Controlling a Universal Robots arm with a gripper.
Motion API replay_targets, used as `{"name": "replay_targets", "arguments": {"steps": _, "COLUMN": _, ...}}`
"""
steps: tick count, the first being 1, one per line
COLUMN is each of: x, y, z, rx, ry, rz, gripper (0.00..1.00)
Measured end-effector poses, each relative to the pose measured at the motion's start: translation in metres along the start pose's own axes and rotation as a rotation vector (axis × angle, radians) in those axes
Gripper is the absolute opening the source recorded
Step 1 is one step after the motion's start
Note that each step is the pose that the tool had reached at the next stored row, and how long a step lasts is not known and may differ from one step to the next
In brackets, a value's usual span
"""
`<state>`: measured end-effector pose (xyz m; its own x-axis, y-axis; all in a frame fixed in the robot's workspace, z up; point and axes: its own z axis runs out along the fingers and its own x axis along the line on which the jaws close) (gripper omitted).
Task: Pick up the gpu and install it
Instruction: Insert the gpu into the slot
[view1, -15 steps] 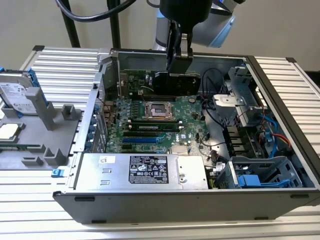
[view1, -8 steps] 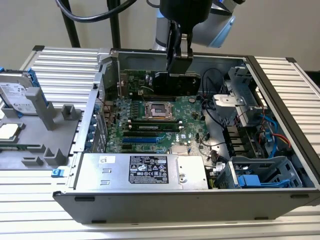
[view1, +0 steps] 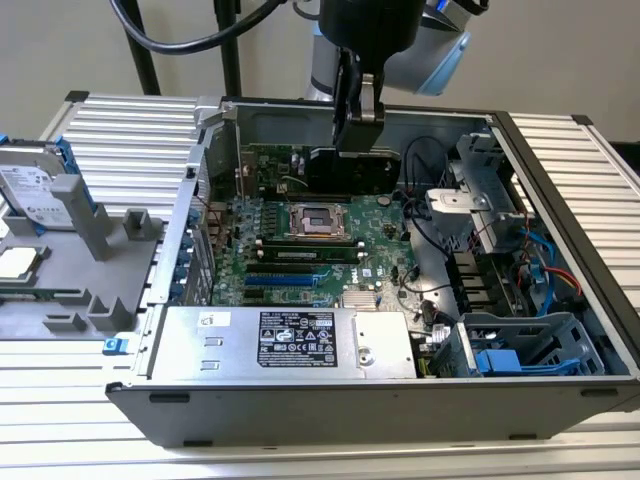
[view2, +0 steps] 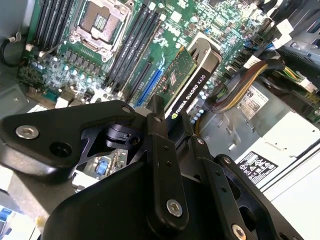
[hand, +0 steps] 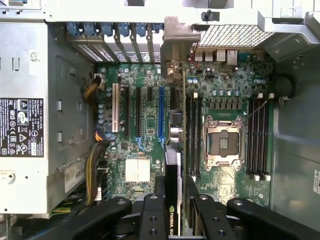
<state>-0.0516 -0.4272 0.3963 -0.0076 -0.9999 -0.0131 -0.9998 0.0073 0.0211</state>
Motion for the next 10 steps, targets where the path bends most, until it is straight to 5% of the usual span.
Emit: {"name": "replay_targets", "arguments": {"steps": 10, "x": 0.0, "y": -0.0001, "z": 0.0026, "rx": 0.0001, "ry": -0.0001, "rz": 0.0, "gripper": 0.0}}
